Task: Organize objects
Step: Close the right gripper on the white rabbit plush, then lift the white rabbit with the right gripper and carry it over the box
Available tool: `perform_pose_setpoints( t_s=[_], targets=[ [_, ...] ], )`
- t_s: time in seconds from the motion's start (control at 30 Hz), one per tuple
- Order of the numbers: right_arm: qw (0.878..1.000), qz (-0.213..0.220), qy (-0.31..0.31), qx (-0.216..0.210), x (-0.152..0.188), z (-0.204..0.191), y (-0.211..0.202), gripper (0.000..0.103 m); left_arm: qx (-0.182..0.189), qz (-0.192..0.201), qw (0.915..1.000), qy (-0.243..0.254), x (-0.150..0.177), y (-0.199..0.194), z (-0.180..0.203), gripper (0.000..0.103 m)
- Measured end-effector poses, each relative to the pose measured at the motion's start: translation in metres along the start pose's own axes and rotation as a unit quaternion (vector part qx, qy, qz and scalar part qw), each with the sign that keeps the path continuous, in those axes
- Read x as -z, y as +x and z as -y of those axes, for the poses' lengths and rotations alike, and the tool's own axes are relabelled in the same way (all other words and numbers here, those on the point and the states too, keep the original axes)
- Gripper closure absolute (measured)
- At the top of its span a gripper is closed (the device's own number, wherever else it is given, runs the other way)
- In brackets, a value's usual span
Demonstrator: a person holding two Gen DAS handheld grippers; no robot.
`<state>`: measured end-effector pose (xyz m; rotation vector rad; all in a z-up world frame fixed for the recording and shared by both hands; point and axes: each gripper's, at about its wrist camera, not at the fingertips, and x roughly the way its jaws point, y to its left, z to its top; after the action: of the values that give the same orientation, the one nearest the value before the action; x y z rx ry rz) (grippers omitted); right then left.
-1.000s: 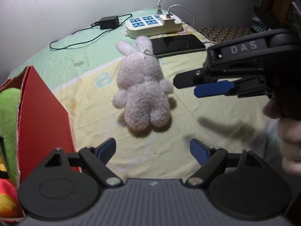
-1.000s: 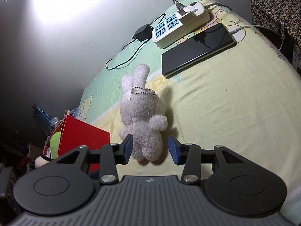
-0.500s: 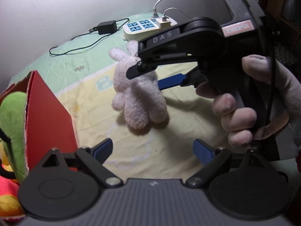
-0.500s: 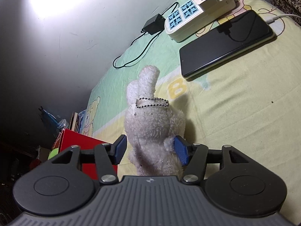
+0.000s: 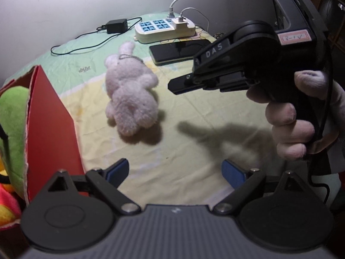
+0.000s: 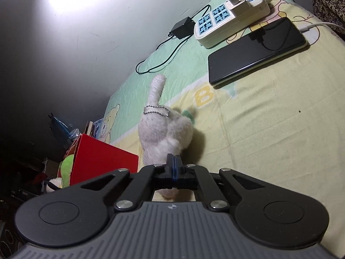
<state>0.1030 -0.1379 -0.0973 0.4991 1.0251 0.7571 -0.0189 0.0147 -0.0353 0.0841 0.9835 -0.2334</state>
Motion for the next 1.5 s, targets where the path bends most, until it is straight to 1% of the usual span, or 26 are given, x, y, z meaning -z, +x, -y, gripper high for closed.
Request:
perform_pose_setpoints(
  t_s=[0.03, 0.1, 0.13, 0.17, 0.2, 0.27, 0.33, 0.37, 0.4, 0.47, 0.53, 0.57, 0.6, 0.67, 0.73, 0.83, 0.9, 0.93, 1.03, 1.13, 1.27, 1.33, 1.4, 1.5],
  targets=[
    [1.0, 0.012, -0.015, 0.002, 0.002, -0.003, -0.005, 0.097, 0.001, -0.002, 1.0, 0.006, 0.002, 0.0, 0.002, 0.01],
    [0.999, 0.028, -0.022, 0.01, 0.002, -0.005, -0.009, 0.083, 0.002, -0.004, 0.9999, 0.014, 0.004, 0.0, 0.004, 0.01],
    [0.999, 0.032, -0.017, 0.006, 0.001, -0.004, -0.008, 0.07, -0.001, -0.003, 0.9998, 0.017, 0.004, 0.001, 0.004, 0.01],
    [0.999, 0.03, -0.01, -0.001, -0.001, -0.002, -0.006, 0.06, -0.006, -0.002, 0.9998, 0.019, 0.004, 0.002, 0.005, 0.01],
    [1.0, 0.023, -0.002, -0.01, -0.004, -0.001, -0.001, 0.057, -0.008, 0.001, 0.9998, 0.019, 0.003, 0.002, 0.004, 0.01],
    [1.0, 0.004, 0.008, -0.021, -0.008, 0.0, 0.012, 0.056, -0.011, 0.005, 0.9998, 0.013, 0.002, 0.002, 0.002, 0.01],
    [1.0, -0.003, 0.005, -0.018, -0.01, 0.0, 0.025, 0.055, -0.013, 0.006, 0.9999, 0.004, 0.002, 0.004, -0.002, 0.01],
    [1.0, -0.009, 0.003, -0.015, -0.01, -0.001, 0.032, 0.051, -0.014, 0.007, 0.9999, 0.001, 0.002, 0.005, -0.002, 0.01],
    [1.0, -0.014, 0.003, -0.011, -0.01, 0.0, 0.04, 0.049, -0.017, 0.008, 0.9998, -0.001, 0.002, 0.006, -0.003, 0.01],
    [1.0, -0.026, 0.01, -0.008, -0.01, 0.001, 0.053, 0.049, -0.022, 0.008, 0.9997, -0.008, 0.0, 0.011, -0.005, 0.011],
    [0.999, -0.033, 0.026, -0.016, -0.011, 0.003, 0.064, 0.05, -0.028, 0.011, 0.9995, -0.009, -0.001, 0.014, -0.006, 0.011],
    [0.998, -0.038, 0.041, -0.031, -0.011, 0.004, 0.067, 0.058, -0.031, 0.011, 0.9994, -0.007, -0.001, 0.015, -0.006, 0.011],
    [0.997, -0.039, 0.052, -0.042, -0.011, 0.003, 0.069, 0.063, -0.033, 0.012, 0.9994, -0.005, -0.001, 0.014, -0.005, 0.011],
    [0.998, -0.034, 0.048, -0.036, -0.011, -0.002, 0.067, 0.067, -0.028, 0.014, 0.9995, -0.005, 0.001, 0.01, -0.006, 0.011],
    [0.998, -0.036, 0.033, -0.036, -0.01, -0.008, 0.061, 0.069, -0.021, 0.017, 0.9996, -0.007, 0.003, 0.005, -0.006, 0.011],
    [0.998, -0.043, 0.008, -0.034, -0.004, -0.018, 0.044, 0.07, -0.006, 0.02, 0.9997, -0.011, 0.007, -0.004, -0.008, 0.011],
    [0.999, -0.046, -0.019, -0.02, 0.001, -0.026, 0.029, 0.07, 0.007, 0.025, 0.9996, -0.011, 0.011, -0.012, -0.009, 0.011],
    [0.998, -0.048, -0.036, -0.011, 0.005, -0.029, 0.02, 0.07, 0.019, 0.027, 0.9994, -0.012, 0.016, -0.017, -0.009, 0.011],
    [0.996, -0.059, -0.065, 0.012, 0.02, -0.034, 0.0, 0.07, 0.05, 0.021, 0.9984, -0.016, 0.025, -0.024, -0.01, 0.011],
    [0.99, -0.069, -0.118, 0.044, 0.043, -0.043, -0.018, 0.069, 0.067, 0.027, 0.9974, -0.003, 0.033, -0.033, -0.006, 0.011],
    [0.98, -0.089, -0.166, 0.068, 0.067, -0.052, -0.034, 0.068, 0.086, 0.027, 0.996, -0.002, 0.043, -0.043, -0.003, 0.011],
    [0.977, -0.104, -0.175, 0.062, 0.078, -0.056, -0.041, 0.065, 0.094, 0.025, 0.9952, -0.006, 0.048, -0.046, -0.004, 0.01],
    [0.977, -0.11, -0.177, 0.044, 0.085, -0.062, -0.046, 0.064, 0.102, 0.02, 0.9944, -0.016, 0.053, -0.047, -0.007, 0.01],
    [0.981, -0.114, -0.158, -0.012, 0.087, -0.069, -0.051, 0.059, 0.108, 0.009, 0.9934, -0.037, 0.059, -0.047, -0.014, 0.01]
  ],
)
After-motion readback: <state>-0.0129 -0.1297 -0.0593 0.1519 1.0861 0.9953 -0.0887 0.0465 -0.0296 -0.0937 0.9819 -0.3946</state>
